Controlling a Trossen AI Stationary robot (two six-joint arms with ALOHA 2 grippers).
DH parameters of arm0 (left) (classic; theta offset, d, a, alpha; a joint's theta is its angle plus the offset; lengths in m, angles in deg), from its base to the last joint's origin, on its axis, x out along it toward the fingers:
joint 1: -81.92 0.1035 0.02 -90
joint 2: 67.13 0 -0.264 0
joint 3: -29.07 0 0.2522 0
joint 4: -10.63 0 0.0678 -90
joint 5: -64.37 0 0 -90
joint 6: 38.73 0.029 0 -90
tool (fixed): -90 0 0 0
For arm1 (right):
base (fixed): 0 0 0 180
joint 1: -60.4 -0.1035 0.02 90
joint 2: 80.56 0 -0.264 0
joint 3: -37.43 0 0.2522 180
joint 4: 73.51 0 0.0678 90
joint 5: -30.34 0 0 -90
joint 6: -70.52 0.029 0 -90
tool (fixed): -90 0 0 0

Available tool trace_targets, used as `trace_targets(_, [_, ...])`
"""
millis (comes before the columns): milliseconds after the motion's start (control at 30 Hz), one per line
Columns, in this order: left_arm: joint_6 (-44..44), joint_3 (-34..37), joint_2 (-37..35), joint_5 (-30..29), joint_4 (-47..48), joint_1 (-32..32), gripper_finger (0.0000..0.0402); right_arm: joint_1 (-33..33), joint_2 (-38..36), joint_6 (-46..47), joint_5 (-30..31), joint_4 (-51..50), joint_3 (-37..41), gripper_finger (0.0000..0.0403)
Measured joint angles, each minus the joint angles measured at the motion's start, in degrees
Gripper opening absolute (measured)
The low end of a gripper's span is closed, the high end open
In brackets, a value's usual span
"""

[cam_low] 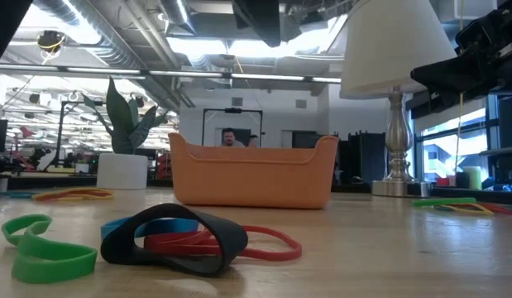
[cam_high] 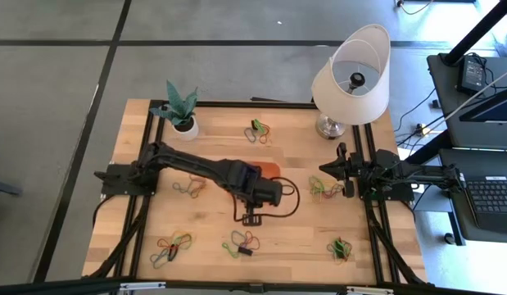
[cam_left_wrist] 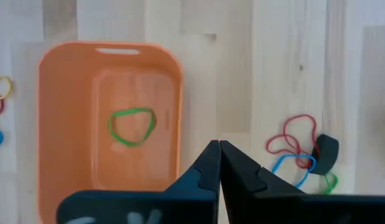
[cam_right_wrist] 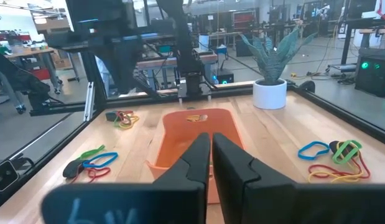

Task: Pick and place rubber bands into bin
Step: Put the red rubber band into the orange bin

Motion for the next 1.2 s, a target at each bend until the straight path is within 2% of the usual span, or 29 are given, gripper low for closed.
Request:
trace_targets(167, [-0.3,0.4,0.0,-3.0,2.4,-1.3,0.0002,0.0,0.0,5.2,0.1,0.1,0.0,0.002])
trace_targets(267, [1.0,4.3,-1.2,-5.5,2.1,-2.2,0.0001,-0.2,0.0,8.1,0.0,0.5,-0.3,0.0006])
trace_targets(367, [1.9,12.7,-6.1,-5.8,-2.6,-2.4,0.0001,-1.1,1.0,10.1,1.0,0.4,-2.6,0.0004])
trace_targets(567, [-0.4,37.7,-23.0,-6.9,-17.7,-1.5,0.0001,-4.0,10.3,9.3,8.5,-1.4,-11.5,0.0002])
trace_targets(700, [-1.0,52.8,-35.3,-6.9,-26.6,-0.5,0.0001,-4.9,22.5,7.3,12.5,-2.6,-19.3,0.0001])
trace_targets(867, [-1.0,67.0,-48.8,-6.9,-32.8,1.1,0.0001,-5.0,43.2,7.0,14.1,-2.8,-32.6,0.0001])
trace_targets(1000, [-0.8,75.8,-57.0,-6.9,-39.2,2.3,0.0001,-4.6,60.8,6.7,14.1,-6.8,-46.6,0.0])
trace_targets(1200, [-3.8,84.0,-64.6,-9.3,-44.2,3.6,0.0002,-2.0,82.5,9.4,14.2,-23.4,-69.5,0.0])
